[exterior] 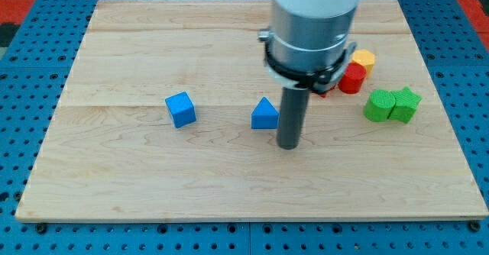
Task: Slightly push the blue triangle towards the top of the board
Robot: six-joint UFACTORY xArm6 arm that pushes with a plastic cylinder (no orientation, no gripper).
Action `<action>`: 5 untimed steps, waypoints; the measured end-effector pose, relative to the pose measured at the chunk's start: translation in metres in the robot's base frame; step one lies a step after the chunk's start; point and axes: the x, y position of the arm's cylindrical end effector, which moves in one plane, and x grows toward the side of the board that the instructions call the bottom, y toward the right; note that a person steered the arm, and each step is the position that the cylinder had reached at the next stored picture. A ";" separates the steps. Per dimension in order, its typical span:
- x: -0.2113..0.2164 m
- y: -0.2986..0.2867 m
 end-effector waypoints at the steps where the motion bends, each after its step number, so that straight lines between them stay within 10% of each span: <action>1: -0.010 -0.016; 5: -0.052 -0.025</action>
